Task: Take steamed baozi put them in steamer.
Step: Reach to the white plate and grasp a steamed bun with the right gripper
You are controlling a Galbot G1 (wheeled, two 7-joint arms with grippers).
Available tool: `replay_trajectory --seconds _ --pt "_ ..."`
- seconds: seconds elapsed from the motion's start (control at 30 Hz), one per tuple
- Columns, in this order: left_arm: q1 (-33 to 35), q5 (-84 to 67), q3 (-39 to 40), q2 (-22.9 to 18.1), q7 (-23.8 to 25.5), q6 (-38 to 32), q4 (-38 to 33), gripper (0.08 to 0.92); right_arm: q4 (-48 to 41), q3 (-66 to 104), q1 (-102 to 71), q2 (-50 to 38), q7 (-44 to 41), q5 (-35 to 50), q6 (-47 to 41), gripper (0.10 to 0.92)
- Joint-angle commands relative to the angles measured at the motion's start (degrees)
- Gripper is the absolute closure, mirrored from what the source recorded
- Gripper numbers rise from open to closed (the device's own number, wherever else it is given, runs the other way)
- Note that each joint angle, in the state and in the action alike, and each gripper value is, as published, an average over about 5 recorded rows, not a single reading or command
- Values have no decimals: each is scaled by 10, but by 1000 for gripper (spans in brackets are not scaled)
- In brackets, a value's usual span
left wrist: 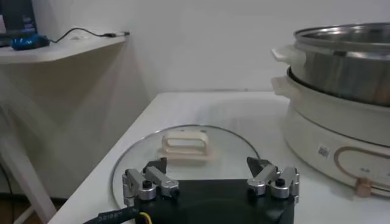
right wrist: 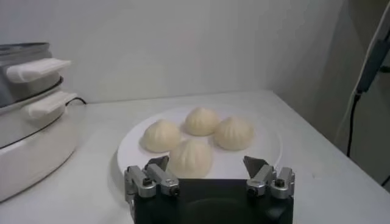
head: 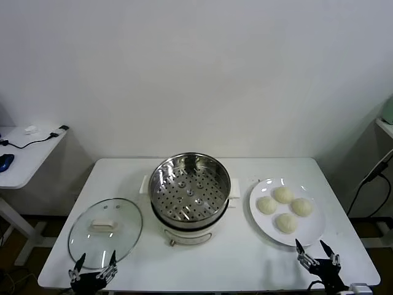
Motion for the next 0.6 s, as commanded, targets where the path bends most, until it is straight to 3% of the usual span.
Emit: replay_trajectory --seconds 0.03,0.23,0.43,0.6 --pt "-3 -4 2 8 0 -1 -6 177 1 11 143 -80 0 -44 -119 203" --pt "-3 -9 9 10 -1 -2 -13 177 -129 -93 354 -226 -113 -72 -138 203" --pt "-1 -10 14 10 -1 -3 -21 177 -269 -348 597 -375 -342 -146 -67 203" --pt "3 -8 19 6 -1 -2 -26 177 -354 -631 858 -428 -562 -177 27 203"
